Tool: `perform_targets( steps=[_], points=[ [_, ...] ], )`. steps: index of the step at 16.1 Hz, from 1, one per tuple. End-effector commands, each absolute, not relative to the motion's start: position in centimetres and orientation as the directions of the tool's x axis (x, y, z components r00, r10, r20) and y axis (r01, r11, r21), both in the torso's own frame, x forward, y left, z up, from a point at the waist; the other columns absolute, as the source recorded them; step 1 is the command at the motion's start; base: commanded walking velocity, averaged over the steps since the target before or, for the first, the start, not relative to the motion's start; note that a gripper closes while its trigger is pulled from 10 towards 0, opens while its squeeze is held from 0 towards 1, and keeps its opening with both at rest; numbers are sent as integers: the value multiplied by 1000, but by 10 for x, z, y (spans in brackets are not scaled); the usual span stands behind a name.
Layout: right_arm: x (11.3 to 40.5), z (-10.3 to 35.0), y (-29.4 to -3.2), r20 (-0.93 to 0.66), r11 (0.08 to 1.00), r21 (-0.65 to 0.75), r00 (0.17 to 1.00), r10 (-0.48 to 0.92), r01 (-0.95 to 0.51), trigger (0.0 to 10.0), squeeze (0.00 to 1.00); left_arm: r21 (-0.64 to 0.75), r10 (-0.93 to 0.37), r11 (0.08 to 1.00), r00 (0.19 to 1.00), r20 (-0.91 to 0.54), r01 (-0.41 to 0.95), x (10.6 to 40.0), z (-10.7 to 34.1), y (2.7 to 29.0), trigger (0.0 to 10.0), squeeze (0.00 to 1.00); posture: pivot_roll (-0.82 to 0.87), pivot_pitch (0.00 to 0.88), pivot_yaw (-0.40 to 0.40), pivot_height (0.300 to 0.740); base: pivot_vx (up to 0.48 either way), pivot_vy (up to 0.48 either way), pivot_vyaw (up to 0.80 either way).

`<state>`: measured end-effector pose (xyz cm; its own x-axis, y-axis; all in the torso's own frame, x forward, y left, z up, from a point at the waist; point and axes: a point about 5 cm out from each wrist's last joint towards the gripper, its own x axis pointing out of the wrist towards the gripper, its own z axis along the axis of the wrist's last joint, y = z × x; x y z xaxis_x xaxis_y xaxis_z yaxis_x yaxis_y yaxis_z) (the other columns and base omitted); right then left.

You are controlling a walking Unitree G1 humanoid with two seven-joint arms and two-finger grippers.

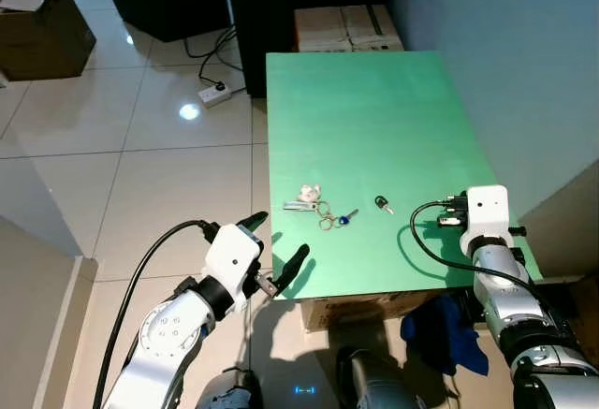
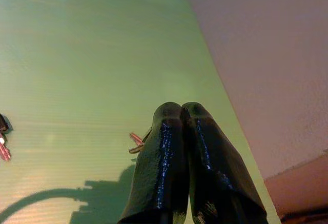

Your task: Hang keys on a hook

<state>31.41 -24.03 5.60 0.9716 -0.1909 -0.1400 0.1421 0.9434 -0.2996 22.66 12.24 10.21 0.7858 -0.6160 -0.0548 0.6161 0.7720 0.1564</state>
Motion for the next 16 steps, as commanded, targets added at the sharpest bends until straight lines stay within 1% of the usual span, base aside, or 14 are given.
perform_targets(
  steps=[1,5,8,10,12,14,16],
  points=[
    [310,50,-242,-170,943,-303,965,-198,140,0,0,164,-622,765,781,-63,623,226,101,120,10000,0,-83,168,3,740,0,0,0],
    [309,49,-241,-176,946,-294,964,-197,139,0,0,166,-625,764,779,-52,624,230,101,115,10000,0,-93,158,11,740,0,0,0],
    [310,49,-245,-194,948,-289,961,-198,137,0,0,165,-621,770,783,-34,617,235,104,114,10000,0,-82,164,29,740,0,0,0],
    [311,45,-244,-243,957,-272,956,-164,95,0,0,171,-627,763,778,-34,623,234,107,121,10000,0,-47,172,48,740,0,0,0],
    [311,37,-243,-324,959,-277,933,-157,65,0,0,178,-646,746,763,-39,641,229,115,132,10000,0,-6,183,67,740,0,0,0],
    [311,35,-243,-341,958,-279,927,-157,60,0,0,183,-674,718,736,-55,671,224,118,137,10000,0,37,198,81,740,0,0,0],
    [310,35,-244,-340,954,-295,926,-162,58,0,0,191,-675,714,735,-67,673,223,119,142,10000,0,49,195,94,740,0,0,0]
  ],
)
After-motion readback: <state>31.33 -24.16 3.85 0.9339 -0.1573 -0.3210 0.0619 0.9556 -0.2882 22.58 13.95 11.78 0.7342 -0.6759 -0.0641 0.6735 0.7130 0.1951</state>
